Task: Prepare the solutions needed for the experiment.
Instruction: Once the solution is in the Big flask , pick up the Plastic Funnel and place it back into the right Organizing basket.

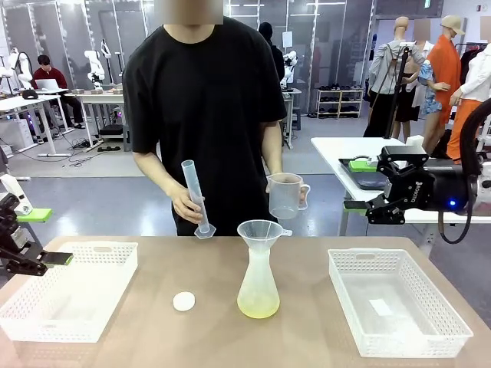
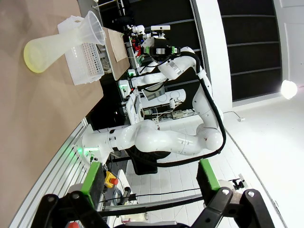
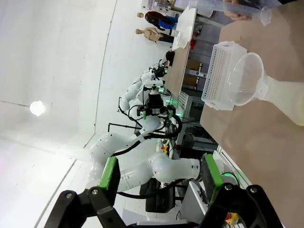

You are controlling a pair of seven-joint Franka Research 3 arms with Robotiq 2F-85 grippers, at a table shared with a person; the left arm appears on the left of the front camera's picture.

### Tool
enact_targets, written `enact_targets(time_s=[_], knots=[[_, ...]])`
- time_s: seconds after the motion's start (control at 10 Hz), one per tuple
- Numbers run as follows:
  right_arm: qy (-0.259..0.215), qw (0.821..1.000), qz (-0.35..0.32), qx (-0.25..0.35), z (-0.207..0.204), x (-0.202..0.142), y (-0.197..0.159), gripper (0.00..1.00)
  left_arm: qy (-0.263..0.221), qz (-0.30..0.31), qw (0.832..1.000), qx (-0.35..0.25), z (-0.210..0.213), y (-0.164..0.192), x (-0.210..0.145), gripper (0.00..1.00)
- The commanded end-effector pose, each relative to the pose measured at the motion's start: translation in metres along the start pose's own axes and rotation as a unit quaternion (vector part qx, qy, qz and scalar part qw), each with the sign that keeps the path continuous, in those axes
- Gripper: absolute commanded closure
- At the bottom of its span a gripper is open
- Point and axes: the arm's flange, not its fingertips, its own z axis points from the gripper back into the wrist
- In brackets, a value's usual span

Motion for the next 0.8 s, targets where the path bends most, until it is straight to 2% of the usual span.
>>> enact_targets(time_s=[0.0, 0.2, 0.3, 0.7], knots=[[0.024, 0.998, 0.003, -0.055, -0.008, 0.016, 0.009, 0.13, 0.0, -0.003, 1.0, -0.003, 0.0, -0.002, 0.0, 0.0], [0.041, 0.989, 0.033, -0.141, -0.023, 0.045, 0.026, 0.13, 0.0, -0.003, 1.0, -0.003, 0.0, -0.002, 0.0, 0.0], [0.067, 0.978, 0.05, -0.192, -0.033, 0.061, 0.034, 0.13, 0.0, -0.003, 1.0, -0.003, 0.0, -0.002, 0.0, 0.0], [0.148, 0.93, 0.095, -0.323, -0.079, 0.11, 0.037, 0.13, 0.0, -0.003, 1.0, -0.003, 0.0, -0.002, 0.0, 0.0]])
